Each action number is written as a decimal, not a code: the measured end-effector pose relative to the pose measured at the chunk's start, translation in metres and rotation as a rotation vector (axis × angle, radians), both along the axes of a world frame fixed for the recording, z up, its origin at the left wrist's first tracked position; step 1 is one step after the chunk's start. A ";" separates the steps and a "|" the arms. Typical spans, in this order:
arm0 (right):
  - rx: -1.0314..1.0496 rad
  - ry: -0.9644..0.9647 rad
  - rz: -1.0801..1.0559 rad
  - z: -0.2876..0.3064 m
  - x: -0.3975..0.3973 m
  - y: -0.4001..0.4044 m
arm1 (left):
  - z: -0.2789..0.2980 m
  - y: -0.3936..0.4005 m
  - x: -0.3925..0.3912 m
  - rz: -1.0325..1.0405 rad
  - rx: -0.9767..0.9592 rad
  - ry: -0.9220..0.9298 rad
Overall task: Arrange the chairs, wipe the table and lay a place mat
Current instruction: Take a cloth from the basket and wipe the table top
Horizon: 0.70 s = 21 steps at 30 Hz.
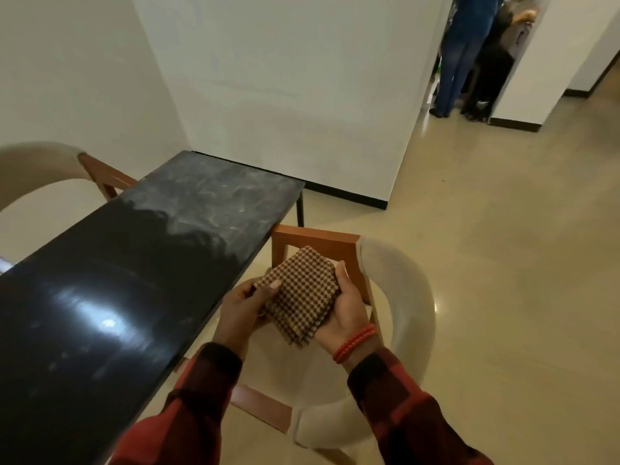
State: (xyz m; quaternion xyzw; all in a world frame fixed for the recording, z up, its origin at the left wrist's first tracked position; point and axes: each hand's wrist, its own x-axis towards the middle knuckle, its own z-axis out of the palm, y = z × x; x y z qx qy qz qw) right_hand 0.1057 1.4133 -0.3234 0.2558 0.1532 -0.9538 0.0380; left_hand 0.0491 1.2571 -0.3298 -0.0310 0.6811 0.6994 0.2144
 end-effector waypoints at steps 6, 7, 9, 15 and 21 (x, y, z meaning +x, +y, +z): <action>0.071 0.048 -0.035 0.008 0.017 0.095 | 0.015 0.089 0.014 -0.028 -0.022 0.036; 0.102 0.053 -0.048 0.009 0.021 0.110 | 0.015 0.103 0.015 -0.023 -0.008 0.024; 0.145 0.080 -0.047 0.007 0.028 0.148 | 0.017 0.133 0.014 0.017 0.073 0.003; 0.237 0.084 -0.042 0.017 0.043 0.226 | 0.022 0.236 0.045 0.035 0.375 -0.189; 0.281 0.056 -0.049 0.018 0.040 0.282 | 0.029 0.287 0.037 0.042 0.301 -0.203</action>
